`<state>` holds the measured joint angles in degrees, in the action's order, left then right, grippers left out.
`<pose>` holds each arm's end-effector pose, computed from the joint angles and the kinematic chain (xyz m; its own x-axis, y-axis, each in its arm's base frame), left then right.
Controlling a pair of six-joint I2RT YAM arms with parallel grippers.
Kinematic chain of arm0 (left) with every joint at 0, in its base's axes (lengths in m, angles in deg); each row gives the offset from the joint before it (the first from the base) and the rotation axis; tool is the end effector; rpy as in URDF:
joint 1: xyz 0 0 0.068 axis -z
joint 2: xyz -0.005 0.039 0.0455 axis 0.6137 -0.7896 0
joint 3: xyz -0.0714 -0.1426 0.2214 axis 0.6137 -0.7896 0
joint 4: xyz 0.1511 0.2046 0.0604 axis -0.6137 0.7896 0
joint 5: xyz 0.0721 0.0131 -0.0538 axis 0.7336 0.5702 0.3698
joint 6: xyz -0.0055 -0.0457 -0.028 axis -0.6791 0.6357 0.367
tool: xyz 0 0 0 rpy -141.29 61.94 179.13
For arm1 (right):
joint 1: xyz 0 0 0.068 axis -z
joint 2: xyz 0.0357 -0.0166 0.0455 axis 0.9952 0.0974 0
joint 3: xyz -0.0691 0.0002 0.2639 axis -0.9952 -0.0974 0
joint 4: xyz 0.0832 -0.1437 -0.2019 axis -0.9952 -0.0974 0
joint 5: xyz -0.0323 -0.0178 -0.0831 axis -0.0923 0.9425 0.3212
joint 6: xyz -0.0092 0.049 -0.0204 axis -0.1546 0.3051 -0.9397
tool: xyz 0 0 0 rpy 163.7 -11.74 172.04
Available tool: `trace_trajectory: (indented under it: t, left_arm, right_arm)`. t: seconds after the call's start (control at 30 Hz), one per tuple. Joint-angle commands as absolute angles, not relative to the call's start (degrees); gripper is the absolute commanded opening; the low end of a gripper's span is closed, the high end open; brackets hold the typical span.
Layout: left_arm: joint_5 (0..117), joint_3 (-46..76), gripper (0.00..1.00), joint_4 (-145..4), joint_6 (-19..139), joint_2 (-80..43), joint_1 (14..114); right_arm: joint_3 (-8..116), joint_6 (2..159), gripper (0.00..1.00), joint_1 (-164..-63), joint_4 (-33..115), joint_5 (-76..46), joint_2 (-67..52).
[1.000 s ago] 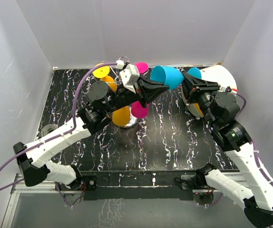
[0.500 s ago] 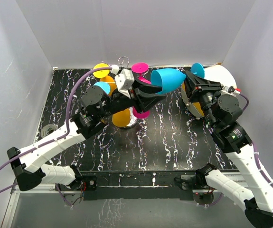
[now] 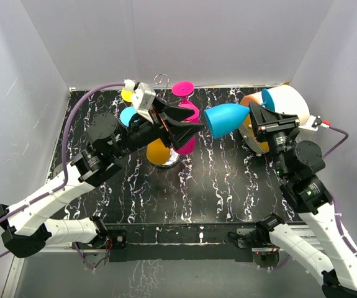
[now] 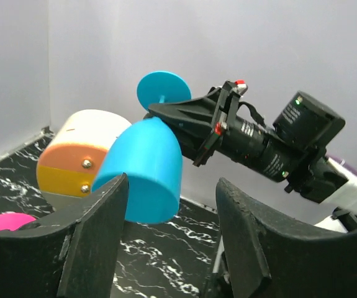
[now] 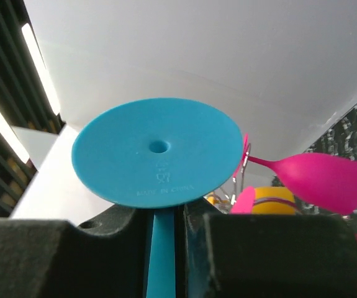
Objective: Place the wine glass upside down on the wine glass rack
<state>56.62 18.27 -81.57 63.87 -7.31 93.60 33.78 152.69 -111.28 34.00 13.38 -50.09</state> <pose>0.1264 -0.1968 0.5020 -0.0227 -0.4408 -0.8973 0.9326 0.3140 -0.1778 0.1269 0.0504 0.4232 -0.0858 0.9875 -0.1320 -0.1607 0.1170 0.9800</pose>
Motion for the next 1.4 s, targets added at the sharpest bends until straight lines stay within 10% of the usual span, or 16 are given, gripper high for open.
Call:
trace_trajectory:
  t: [0.0,0.5,1.37]
  left_arm:
    - [57.76,26.55,0.58,-68.46,70.89,-8.92,93.87]
    - [55.64,26.69,0.63,-68.89,89.53,-13.07,93.90]
    - [54.01,29.00,0.64,-64.04,97.07,-17.18,93.86]
  right_arm:
    - [31.54,130.94,0.00,-111.17,43.43,7.65,-54.07]
    - [31.35,82.52,0.00,-111.17,39.01,-19.94,-58.69]
    - [29.56,65.82,0.00,-111.22,35.91,-36.28,-57.12]
